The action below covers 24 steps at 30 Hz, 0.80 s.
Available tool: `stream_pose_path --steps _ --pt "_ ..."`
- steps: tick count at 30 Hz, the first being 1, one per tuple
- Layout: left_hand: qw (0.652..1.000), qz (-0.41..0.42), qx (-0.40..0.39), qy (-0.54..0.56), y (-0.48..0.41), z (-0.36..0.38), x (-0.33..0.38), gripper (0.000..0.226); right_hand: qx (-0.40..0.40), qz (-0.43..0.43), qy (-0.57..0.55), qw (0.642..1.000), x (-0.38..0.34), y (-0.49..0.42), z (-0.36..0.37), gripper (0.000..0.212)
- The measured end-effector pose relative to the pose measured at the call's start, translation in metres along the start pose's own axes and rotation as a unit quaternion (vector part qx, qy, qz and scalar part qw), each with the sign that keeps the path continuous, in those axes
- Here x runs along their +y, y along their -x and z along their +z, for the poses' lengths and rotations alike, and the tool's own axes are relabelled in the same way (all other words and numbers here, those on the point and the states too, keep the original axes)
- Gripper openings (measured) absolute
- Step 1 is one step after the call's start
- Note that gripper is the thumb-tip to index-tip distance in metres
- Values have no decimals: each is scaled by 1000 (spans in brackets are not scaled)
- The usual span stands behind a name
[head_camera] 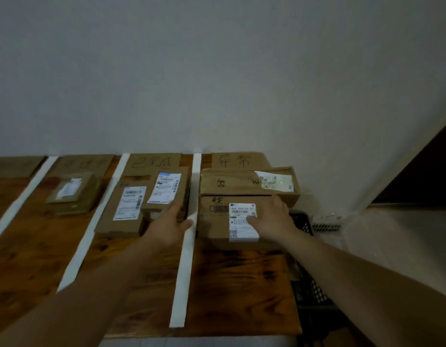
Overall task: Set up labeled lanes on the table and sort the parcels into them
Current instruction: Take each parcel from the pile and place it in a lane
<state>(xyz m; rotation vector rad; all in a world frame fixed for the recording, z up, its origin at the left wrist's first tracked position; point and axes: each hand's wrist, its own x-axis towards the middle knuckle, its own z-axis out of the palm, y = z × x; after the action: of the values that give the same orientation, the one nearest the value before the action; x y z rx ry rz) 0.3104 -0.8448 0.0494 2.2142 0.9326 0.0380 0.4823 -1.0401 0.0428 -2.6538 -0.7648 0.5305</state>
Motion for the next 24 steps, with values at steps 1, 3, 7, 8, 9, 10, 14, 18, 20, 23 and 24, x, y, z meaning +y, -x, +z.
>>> stream_pose_path --steps 1,3,7,8,9,10,14,18,20,23,24 --pt "1000 4 25 3 4 -17 -3 66 3 -26 9 1000 -17 -1 -5 67" --pt "997 10 77 -11 17 -49 -16 67 -3 -75 -1 997 -55 -1 -11 64" --pt "992 -30 118 -16 54 -120 -63 70 -21 -169 -7 985 -148 8 -1 67" --pt "990 -44 131 -11 67 -140 -79 71 -28 -191 -2 981 -175 14 5 69" --pt "987 -56 149 -14 79 -161 -97 72 -36 -210 5 977 -204 20 13 71" --pt "983 -68 168 -20 93 -183 -116 73 -44 -229 11 972 -234 28 22 73" --pt "968 -123 215 -39 146 -271 -198 74 -53 -290 10 955 -350 64 61 73" --pt "954 -159 254 -30 202 -359 -279 76 -63 -337 11 939 -462 103 102 76" --pt "947 -181 264 -27 231 -398 -317 78 -61 -362 9 930 -514 124 120 77" --pt "936 -216 276 -41 266 -450 -365 80 -83 -401 -4 912 -585 151 145 78" --pt "931 -229 282 -41 274 -464 -380 79 -87 -412 -3 907 -605 158 153 78"
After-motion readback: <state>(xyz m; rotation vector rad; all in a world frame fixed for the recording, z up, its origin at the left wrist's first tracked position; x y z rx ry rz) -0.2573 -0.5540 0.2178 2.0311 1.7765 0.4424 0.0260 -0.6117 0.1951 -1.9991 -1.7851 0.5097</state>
